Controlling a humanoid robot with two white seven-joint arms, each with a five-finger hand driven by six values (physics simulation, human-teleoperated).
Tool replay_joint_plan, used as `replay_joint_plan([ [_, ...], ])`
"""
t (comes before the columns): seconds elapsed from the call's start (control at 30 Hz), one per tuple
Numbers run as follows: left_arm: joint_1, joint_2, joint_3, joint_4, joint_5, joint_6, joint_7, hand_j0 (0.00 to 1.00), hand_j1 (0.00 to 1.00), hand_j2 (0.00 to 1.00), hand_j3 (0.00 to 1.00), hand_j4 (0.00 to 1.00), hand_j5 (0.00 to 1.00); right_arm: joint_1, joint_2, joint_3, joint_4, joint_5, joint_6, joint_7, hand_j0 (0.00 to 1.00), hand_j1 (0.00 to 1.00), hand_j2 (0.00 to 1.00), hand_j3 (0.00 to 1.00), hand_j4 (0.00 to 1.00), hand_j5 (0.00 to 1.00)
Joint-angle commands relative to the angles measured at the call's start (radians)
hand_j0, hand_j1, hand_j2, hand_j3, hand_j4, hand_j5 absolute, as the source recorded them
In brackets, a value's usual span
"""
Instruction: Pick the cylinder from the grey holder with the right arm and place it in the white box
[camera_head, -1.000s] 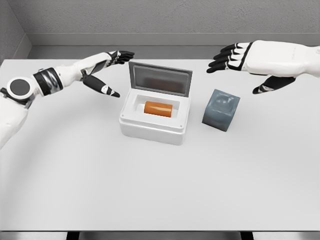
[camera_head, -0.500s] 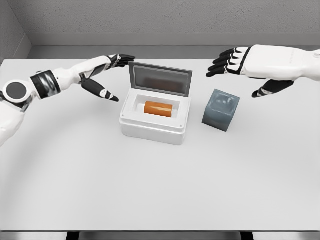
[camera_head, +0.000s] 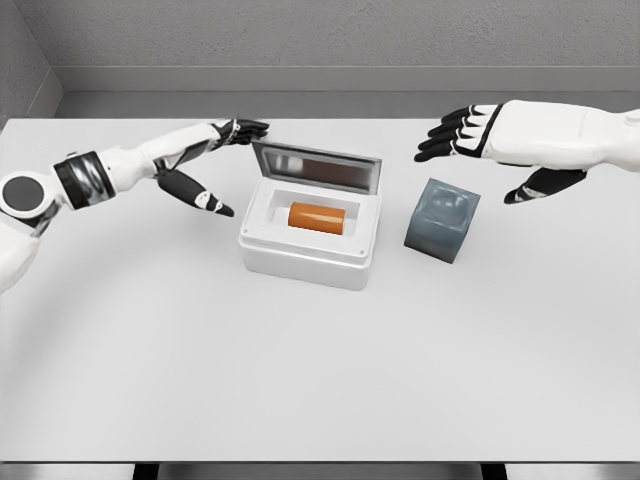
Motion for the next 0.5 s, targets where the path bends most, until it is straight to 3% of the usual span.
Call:
replay_joint_plan([
  [0.0,0.002,0.034,0.006,-0.036,0.019,0.001,0.0,1.0,1.0,1.0,1.0,1.0,1.0,0.0,-0.001,-0.002,0.002,-0.005,0.002,-0.001,1.0,1.0,1.0,1.0,1.0,1.0],
  [0.07,0.011,0.042,0.011,-0.036,0.022,0.0,0.0,1.0,1.0,1.0,1.0,1.0,1.0,0.0,-0.001,0.0,0.002,-0.006,0.002,-0.001,1.0,1.0,1.0,1.0,1.0,1.0],
  [0.17,0.078,0.068,0.115,-0.019,0.021,-0.002,0.0,1.0,1.0,1.0,1.0,1.0,1.0,-0.002,0.0,0.0,0.005,-0.006,0.002,-0.001,1.0,1.0,1.0,1.0,1.0,1.0],
  [0.27,0.094,0.085,0.12,0.003,0.053,-0.007,0.0,1.0,1.0,1.0,1.0,1.0,1.0,-0.002,-0.001,0.0,0.005,-0.006,0.002,-0.001,1.0,1.0,1.0,1.0,1.0,1.0],
  [0.37,0.137,0.085,0.198,0.029,0.056,-0.007,0.0,1.0,1.0,1.0,1.0,1.0,1.0,-0.002,0.002,0.0,0.003,-0.006,0.002,-0.001,1.0,1.0,1.0,1.0,1.0,1.0],
  [0.47,0.138,0.086,0.206,0.056,0.054,-0.007,0.0,1.0,1.0,1.0,1.0,1.0,1.0,0.0,0.002,0.0,0.003,-0.006,0.002,-0.001,1.0,1.0,1.0,1.0,1.0,1.0],
])
